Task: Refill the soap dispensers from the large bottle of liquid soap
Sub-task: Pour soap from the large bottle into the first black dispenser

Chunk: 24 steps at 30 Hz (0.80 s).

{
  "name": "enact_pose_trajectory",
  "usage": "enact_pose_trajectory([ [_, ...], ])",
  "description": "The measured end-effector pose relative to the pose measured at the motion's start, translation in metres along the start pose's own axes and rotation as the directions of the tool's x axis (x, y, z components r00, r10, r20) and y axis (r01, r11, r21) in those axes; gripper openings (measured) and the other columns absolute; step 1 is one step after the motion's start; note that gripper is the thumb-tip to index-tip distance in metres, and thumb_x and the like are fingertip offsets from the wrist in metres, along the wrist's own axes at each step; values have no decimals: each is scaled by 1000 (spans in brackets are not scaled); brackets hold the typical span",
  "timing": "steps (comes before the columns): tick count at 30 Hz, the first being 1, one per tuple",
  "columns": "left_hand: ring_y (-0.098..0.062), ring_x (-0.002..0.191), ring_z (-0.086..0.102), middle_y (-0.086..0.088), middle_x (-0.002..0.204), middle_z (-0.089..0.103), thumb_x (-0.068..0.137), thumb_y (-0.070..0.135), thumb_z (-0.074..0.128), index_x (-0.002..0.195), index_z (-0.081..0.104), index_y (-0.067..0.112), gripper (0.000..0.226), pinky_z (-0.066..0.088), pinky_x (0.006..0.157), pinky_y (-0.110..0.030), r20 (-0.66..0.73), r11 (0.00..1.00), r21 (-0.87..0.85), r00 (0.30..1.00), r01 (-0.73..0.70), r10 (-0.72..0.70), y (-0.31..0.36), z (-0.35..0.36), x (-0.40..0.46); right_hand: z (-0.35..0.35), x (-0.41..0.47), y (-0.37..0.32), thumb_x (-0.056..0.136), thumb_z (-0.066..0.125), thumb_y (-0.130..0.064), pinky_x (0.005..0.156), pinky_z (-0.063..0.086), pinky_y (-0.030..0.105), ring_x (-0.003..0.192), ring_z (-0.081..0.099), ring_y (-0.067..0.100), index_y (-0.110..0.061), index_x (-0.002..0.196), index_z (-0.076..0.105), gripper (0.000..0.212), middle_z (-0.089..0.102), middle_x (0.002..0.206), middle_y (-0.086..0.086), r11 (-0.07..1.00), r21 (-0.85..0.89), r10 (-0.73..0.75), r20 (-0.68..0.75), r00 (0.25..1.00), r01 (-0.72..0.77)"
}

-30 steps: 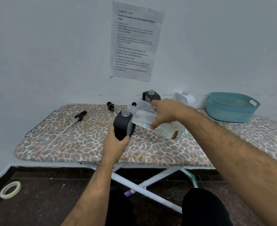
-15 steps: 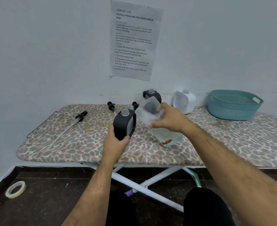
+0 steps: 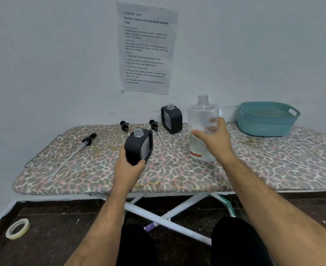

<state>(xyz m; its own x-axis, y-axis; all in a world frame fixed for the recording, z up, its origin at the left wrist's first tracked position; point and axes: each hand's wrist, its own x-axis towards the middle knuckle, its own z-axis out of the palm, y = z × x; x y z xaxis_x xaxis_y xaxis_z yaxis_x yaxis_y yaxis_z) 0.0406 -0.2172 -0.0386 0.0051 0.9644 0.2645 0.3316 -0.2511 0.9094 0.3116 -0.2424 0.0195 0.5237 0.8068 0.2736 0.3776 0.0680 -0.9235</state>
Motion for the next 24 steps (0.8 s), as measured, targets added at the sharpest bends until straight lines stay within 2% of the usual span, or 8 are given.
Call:
enact_pose_trajectory([
  [5,6,100,56,25,109,58,83,14,73,133,45,32,60,45,80,-20,-16,1000,-4,1000,15,-16,0,1,1,-7,6,12,73,85,-39,93,53,42,106,58,17,-23,126,43,70,57,124,1,1000,17,18,-131,991,-16],
  [8,7,101,57,26,109,58,83,12,73,132,45,33,60,45,78,-16,-24,1000,-7,1000,8,-8,0,2,0,-11,9,19,72,85,-41,93,52,40,108,58,18,-24,129,42,73,57,127,3,1000,22,23,-167,986,-20],
  [14,3,100,57,19,112,59,83,11,72,139,43,28,66,44,78,-15,-27,1000,4,1000,4,-3,0,2,1,-12,14,26,72,84,-43,90,51,35,108,59,19,-23,129,43,73,59,124,4,1000,-6,24,-186,982,-25],
  [17,-1,103,58,15,115,60,83,10,72,141,42,27,68,45,80,-16,-27,1000,1,1000,-5,5,-1,3,2,-13,12,31,73,84,-41,85,48,31,106,58,18,-21,128,44,72,59,124,4,999,-21,25,-180,983,-29],
  [20,-5,105,59,12,118,60,83,10,72,141,42,26,68,47,84,-22,-28,1000,0,1000,-11,11,-2,3,2,-14,10,35,73,84,-43,87,48,32,106,59,18,-22,129,43,73,59,125,4,999,-21,30,-181,983,-34],
  [24,3,101,57,20,111,59,82,9,73,137,43,28,64,46,87,-25,-37,1000,6,999,-12,12,-2,3,2,-16,10,36,73,84,-42,93,49,35,107,54,14,-21,131,41,75,56,131,2,999,-29,33,-172,985,-39],
])
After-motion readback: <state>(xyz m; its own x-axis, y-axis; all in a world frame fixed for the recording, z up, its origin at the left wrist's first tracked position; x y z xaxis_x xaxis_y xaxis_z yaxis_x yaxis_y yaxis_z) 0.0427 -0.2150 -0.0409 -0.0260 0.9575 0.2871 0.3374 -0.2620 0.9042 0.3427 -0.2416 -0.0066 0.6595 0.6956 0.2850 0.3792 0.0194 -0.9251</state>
